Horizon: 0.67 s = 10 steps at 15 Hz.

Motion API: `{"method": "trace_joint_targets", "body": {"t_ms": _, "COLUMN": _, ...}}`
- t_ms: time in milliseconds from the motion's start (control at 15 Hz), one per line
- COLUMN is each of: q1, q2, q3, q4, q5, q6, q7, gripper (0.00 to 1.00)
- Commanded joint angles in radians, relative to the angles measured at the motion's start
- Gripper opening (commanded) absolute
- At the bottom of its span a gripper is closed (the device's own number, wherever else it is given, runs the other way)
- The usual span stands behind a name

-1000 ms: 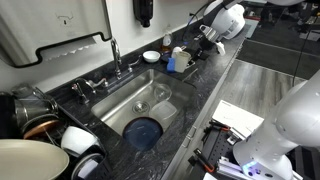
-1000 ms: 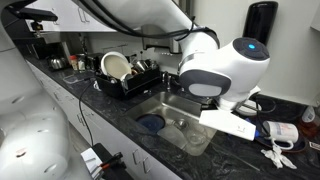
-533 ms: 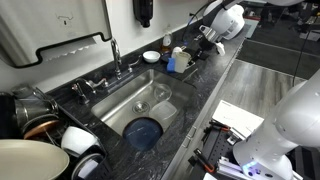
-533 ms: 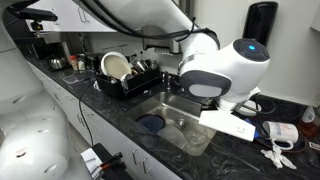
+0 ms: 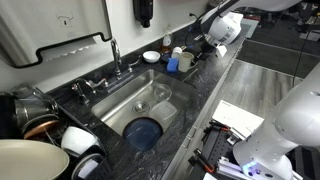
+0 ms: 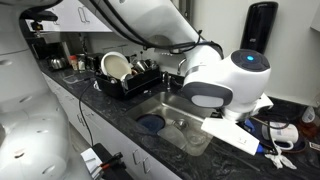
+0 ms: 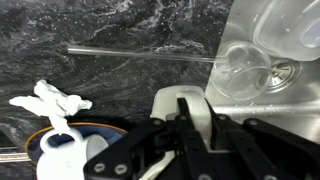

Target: Pick the cup and put it on the counter

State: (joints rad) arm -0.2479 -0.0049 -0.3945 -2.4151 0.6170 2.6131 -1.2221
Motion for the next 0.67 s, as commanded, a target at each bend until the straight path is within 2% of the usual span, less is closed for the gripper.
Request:
{"method": "trace_joint_targets", "body": {"t_ms": 0, "q1": 0.002, "q2": 0.040, "q3": 0.001, "q4": 0.025, "q5": 0.018, "q6": 0.112, "q7": 0.076, "gripper": 0.04}}
{"method": "trace_joint_targets", "body": {"t_ms": 133, "q1": 0.004, "q2": 0.059, "q3": 0.001, "q4": 0.025, "q5": 0.005, "q6": 0.142, "q7": 0.121, "gripper": 0.04}}
{"method": "trace_joint_targets", "body": {"t_ms": 467, "q1": 0.000, "q2": 0.085, "q3": -0.006, "q4": 0.033, "q5": -0.017, "q6": 0.108, "q7": 0.202, "gripper": 0.04}}
{"method": "trace_joint_targets", "body": {"t_ms": 533, "q1": 0.000, "q2": 0.088, "q3": -0.007, "q4": 0.032, "q5": -0.018, "q6": 0.112, "q7": 0.216, "gripper": 0.14}}
{"method": "trace_joint_targets", "body": {"t_ms": 600, "q1": 0.000, "q2": 0.089, "q3": -0.009, "q4": 0.031, "q5": -0.022, "q6": 0.115, "q7": 0.231, "gripper": 0.40}}
